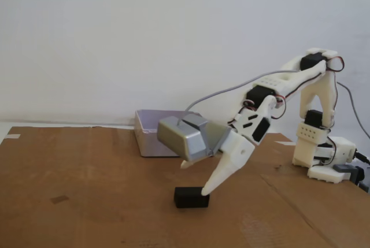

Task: Grasp a block and put it in the box.

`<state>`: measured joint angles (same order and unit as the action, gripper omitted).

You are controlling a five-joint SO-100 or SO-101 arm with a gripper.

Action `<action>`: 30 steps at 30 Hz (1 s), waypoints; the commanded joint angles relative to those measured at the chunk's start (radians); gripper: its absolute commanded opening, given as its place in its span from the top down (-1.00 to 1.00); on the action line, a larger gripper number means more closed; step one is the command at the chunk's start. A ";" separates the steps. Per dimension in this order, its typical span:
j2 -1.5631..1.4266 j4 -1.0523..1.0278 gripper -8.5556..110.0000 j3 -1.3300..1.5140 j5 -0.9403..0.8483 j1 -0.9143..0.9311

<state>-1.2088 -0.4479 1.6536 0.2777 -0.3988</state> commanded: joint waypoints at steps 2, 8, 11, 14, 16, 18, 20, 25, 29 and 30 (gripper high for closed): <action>-0.015 0.046 -0.01 -0.149 0.011 -0.021; 0.006 0.046 -0.01 -0.155 0.011 -0.025; 0.015 0.046 -0.01 -0.160 0.011 -0.025; 0.028 0.046 -0.01 -0.160 0.011 -0.021; 0.035 0.046 -0.01 -0.160 0.008 -0.020; 0.044 0.048 -0.01 -0.160 0.005 -0.017; 0.049 0.048 -0.01 -0.161 0.003 -0.014; 0.058 0.048 -0.01 -0.161 0.002 -0.011; 0.081 0.069 -0.01 -0.186 0.002 -0.011; 0.091 0.069 -0.01 -0.195 0.002 -0.011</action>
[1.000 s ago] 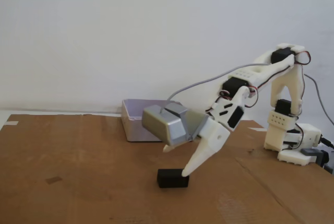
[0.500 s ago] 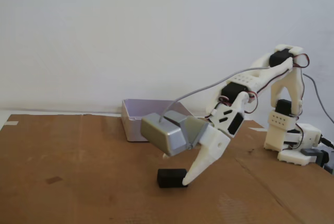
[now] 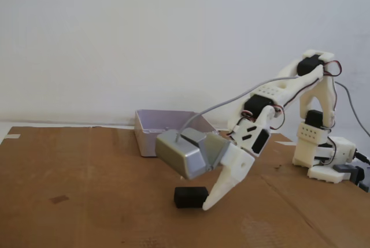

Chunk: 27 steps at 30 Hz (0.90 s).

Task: Grasp a block and put it in the box.

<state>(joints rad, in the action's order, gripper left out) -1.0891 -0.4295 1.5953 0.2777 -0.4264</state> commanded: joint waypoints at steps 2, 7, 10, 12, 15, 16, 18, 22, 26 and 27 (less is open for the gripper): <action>-0.012 0.049 -0.01 -0.155 0.002 0.017; 0.017 0.049 -0.01 -0.179 0.000 0.018; 0.023 0.049 -0.01 -0.183 0.000 0.026; 0.026 0.049 -0.01 -0.183 0.000 0.041; 0.026 0.049 -0.01 -0.183 -0.002 0.060; 0.026 0.049 -0.01 -0.183 -0.002 0.066; 0.026 0.049 -0.01 -0.183 -0.003 0.069; 0.028 0.049 -0.01 -0.181 -0.003 0.083; 0.028 0.049 -0.01 -0.169 -0.003 0.083; 0.028 0.049 -0.01 -0.169 -0.003 0.081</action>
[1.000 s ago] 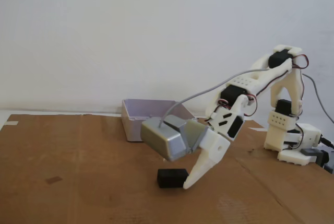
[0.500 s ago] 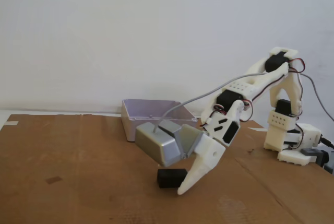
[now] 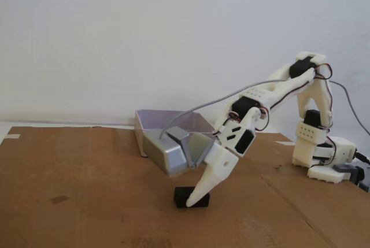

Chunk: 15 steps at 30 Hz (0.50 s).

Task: Grasp a block and put it in the box.

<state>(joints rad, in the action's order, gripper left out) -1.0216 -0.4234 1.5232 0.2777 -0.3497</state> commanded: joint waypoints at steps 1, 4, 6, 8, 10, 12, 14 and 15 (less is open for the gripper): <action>-0.040 0.043 -0.01 -0.097 -0.003 0.003; -0.040 0.043 -0.01 -0.095 -0.003 0.000; -0.038 0.038 -0.01 -0.094 -0.003 -0.002; -0.038 0.032 -0.01 -0.094 -0.003 -0.002; -0.038 0.031 -0.01 -0.094 -0.003 -0.002; -0.038 0.031 -0.01 -0.094 -0.003 -0.002; -0.038 0.029 -0.01 -0.091 -0.003 -0.002; -0.038 0.029 -0.01 -0.084 -0.003 -0.003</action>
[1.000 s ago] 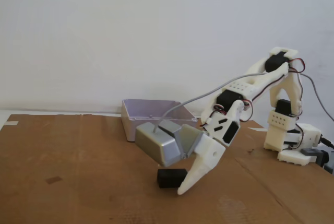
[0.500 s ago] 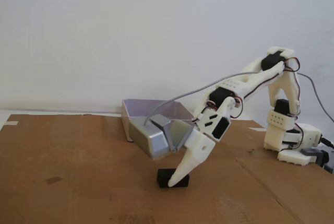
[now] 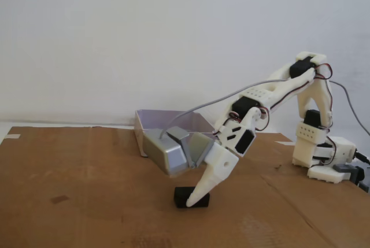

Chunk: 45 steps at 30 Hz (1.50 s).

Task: Grasp a block and put it in the box.

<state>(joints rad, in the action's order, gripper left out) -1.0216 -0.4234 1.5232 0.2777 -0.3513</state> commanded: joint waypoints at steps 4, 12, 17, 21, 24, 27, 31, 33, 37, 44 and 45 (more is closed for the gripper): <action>-0.041 0.029 -0.01 -0.055 -0.002 -0.003; -0.043 0.029 0.11 -0.048 0.000 -0.017; -0.055 0.028 0.28 -0.023 0.000 -0.018; -0.057 0.017 0.33 -0.017 0.000 -0.017; -0.057 -0.006 0.36 -0.018 -0.002 -0.017; -0.057 -0.006 0.39 -0.017 -0.002 -0.017; -0.057 -0.006 0.42 -0.015 -0.002 -0.017; -0.057 -0.006 0.42 -0.014 -0.002 -0.017; -0.057 -0.008 0.42 -0.012 -0.003 -0.017; -0.049 -0.008 0.42 -0.012 -0.003 -0.017; -0.049 -0.008 0.42 -0.012 -0.005 -0.017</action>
<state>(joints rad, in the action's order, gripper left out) -1.0216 -0.4310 1.5232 0.2777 -0.3712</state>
